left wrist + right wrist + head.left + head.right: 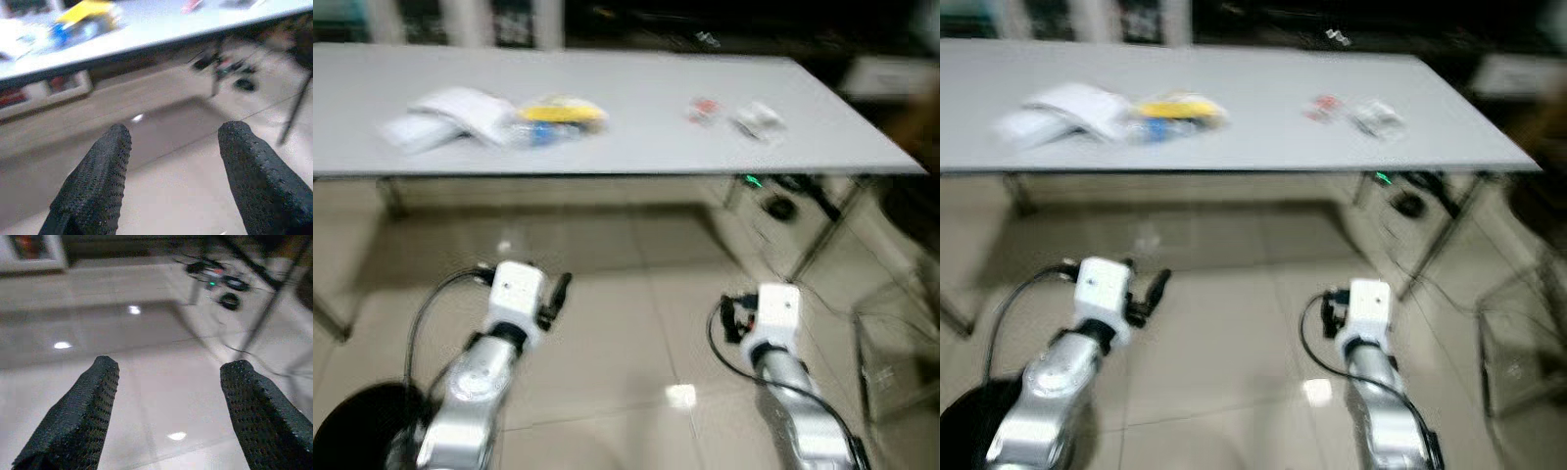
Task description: Picking trash to rubbish bin
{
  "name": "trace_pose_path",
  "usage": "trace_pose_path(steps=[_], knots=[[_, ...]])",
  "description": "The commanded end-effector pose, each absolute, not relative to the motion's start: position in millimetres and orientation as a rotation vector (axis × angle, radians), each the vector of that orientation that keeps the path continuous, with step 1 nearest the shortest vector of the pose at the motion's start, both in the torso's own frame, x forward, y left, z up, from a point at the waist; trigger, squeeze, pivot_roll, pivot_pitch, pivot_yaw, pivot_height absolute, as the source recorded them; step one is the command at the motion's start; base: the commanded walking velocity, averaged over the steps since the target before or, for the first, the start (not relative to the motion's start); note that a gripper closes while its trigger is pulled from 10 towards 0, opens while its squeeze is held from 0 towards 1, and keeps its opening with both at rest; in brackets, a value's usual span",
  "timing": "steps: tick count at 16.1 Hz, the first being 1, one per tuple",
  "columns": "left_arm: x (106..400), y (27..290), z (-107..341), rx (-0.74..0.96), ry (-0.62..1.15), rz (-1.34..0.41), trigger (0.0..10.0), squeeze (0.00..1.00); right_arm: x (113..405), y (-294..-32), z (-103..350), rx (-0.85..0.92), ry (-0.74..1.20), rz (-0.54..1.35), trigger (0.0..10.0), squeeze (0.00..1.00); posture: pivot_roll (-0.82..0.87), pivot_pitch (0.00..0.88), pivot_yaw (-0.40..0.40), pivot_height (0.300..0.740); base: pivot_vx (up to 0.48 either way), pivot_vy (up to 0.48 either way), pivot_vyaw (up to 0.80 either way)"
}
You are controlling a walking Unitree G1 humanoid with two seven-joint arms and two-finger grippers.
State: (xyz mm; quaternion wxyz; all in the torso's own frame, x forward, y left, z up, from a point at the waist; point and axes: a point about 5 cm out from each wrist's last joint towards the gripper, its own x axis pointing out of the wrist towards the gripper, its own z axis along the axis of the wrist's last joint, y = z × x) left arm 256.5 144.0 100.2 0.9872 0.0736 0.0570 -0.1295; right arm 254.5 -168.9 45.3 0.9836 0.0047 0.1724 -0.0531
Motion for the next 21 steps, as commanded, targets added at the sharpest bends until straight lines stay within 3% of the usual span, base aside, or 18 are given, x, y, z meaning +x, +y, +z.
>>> trace_pose_path(steps=[1,6,13,21], knots=[[257,151,106,0.16,0.102,-0.229,10.0,0.0,257,-164,50,0.011,0.316,-0.086,10.0,0.0,0.03,0.0,-0.015,0.74,0.0,0.0,-0.77],[265,155,113,0.152,0.106,-0.23,10.0,0.0,260,-147,60,-0.044,0.274,-0.023,10.0,0.0,0.02,0.0,0.001,0.74,0.209,0.0,0.0],[268,152,115,0.123,0.102,-0.217,10.0,0.0,267,-156,70,-0.058,0.245,-0.039,10.0,0.0,0.02,0.0,-0.025,0.74,0.35,0.0,0.0],[269,158,121,0.157,0.085,-0.205,10.0,0.0,274,-147,83,-0.063,0.194,0.037,10.0,0.0,0.01,0.0,-0.044,0.74,0.369,0.0,0.0]])
